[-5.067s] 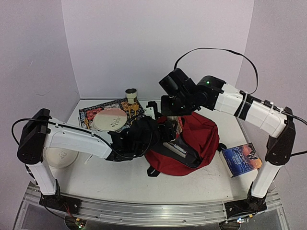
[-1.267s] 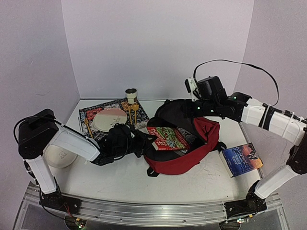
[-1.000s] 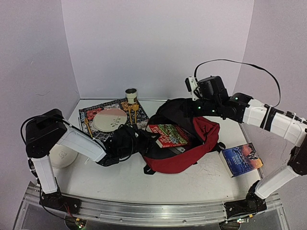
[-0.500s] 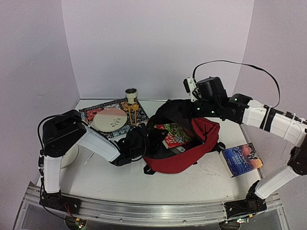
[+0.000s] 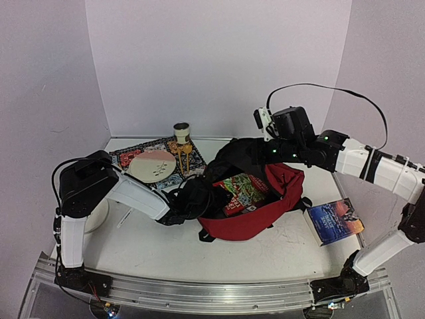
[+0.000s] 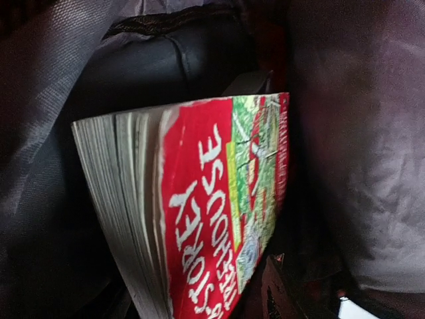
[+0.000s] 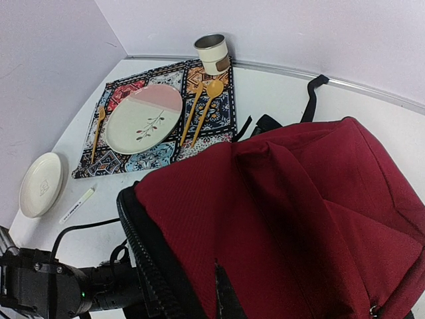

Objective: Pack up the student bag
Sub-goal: Place the book in the largest pocket of the bag, then place the largest pocket of the student bag.

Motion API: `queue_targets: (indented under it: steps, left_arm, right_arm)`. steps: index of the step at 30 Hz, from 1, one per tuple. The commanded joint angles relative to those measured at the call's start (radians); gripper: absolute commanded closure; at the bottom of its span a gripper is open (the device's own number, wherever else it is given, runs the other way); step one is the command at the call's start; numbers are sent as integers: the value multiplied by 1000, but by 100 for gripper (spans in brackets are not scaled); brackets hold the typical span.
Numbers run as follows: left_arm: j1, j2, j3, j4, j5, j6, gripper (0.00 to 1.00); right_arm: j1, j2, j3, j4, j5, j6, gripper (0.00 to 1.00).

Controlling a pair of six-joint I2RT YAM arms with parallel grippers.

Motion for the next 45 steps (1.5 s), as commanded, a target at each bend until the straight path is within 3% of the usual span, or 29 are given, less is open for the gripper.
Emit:
queue_targets:
  steps: [1, 11, 16, 19, 22, 30, 45]
  left_arm:
    - [0, -52, 51, -149, 44, 69, 42]
    - [1, 6, 190, -218, 122, 114, 77]
    - [9, 74, 292, -219, 154, 100, 81]
    - [9, 113, 340, -219, 174, 88, 79]
    - [9, 119, 352, -219, 186, 89, 71]
    - [8, -18, 206, -219, 96, 119, 48]
    - [9, -311, -32, -222, 28, 271, 41]
  right_arm:
    - [9, -5, 11, 75, -4, 6, 100]
    - [11, 17, 29, 75, -25, 7, 100]
    - [15, 15, 26, 74, -26, 12, 100]
    - [16, 14, 23, 74, -24, 14, 100]
    - [17, 13, 21, 73, -20, 14, 100]
    - [16, 8, 8, 67, 5, 9, 100]
    - [17, 13, -27, 49, 1, 17, 99]
